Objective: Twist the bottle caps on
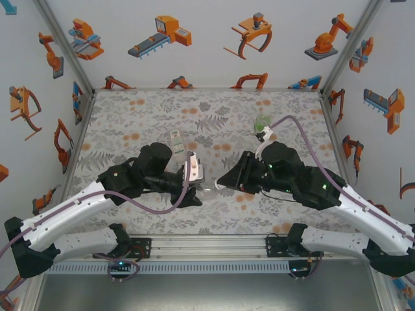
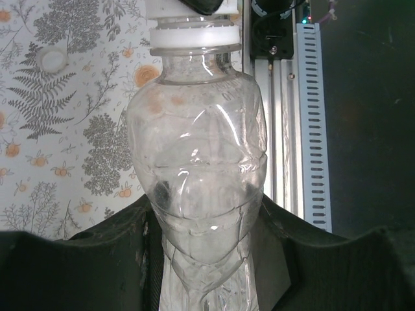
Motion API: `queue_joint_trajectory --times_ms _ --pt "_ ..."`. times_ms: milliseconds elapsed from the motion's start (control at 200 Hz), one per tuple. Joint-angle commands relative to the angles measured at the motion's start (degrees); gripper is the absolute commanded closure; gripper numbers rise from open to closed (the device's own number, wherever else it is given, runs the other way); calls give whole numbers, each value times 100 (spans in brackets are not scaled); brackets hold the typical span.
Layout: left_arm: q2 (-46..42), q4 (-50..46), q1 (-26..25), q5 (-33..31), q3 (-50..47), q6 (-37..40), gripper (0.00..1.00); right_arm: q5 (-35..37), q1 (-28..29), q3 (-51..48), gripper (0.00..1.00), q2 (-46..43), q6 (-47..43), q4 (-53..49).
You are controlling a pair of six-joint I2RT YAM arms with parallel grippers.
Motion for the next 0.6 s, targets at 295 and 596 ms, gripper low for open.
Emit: queue_joint_trajectory --times_ms 295,596 --pt "6 567 -51 479 35 -125 100 565 24 787 44 -340 -2839 -7" --pt "-1 656 -79 857 85 -192 100 -1496 24 888 43 -393 -7015 19"
